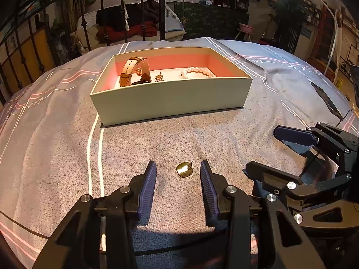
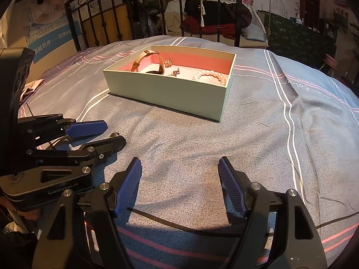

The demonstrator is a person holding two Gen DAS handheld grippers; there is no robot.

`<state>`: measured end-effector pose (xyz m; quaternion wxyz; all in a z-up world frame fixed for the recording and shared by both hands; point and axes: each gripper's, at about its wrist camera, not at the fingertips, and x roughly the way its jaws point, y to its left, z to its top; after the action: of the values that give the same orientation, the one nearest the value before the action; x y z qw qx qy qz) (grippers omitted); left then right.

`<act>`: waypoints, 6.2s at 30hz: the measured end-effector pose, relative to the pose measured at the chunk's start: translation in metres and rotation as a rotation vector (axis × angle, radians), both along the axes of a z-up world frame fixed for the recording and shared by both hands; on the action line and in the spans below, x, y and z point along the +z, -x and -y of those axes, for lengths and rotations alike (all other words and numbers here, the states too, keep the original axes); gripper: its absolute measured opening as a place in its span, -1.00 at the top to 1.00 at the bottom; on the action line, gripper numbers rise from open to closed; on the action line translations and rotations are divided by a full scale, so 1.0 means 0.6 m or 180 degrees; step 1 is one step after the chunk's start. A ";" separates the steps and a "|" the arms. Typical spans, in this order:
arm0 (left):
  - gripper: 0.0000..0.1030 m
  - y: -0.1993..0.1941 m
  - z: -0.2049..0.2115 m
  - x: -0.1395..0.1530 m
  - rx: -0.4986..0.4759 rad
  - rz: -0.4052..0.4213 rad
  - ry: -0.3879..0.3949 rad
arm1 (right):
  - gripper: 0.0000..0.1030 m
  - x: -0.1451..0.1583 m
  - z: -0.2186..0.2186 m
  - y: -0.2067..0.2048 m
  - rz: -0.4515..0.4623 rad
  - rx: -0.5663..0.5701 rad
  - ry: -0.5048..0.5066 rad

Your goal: Organize jewelry

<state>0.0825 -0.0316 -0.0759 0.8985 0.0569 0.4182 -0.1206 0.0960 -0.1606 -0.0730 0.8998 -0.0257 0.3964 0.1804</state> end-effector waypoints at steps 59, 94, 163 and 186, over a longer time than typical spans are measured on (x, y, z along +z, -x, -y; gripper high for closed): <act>0.74 -0.226 0.004 0.110 0.0287 0.0139 0.0359 | 0.94 0.100 -0.037 -0.201 0.0283 -0.0039 -0.0097; -0.23 -0.245 0.012 0.082 0.0334 -0.0149 0.0228 | -0.48 0.068 -0.061 -0.198 0.0205 0.0158 0.0045; -0.87 0.054 -0.081 0.166 0.0815 0.1539 0.0366 | -0.89 0.168 0.049 0.042 0.1734 -0.0778 -0.0329; -0.87 0.054 -0.066 0.165 0.0802 0.1567 0.0204 | -0.89 0.159 0.051 0.039 0.1684 -0.0762 -0.0309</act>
<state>0.0498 0.0080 0.0232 0.9823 0.0035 0.1871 -0.0036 0.0724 -0.1909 0.0226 0.9870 0.0182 0.1391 0.0788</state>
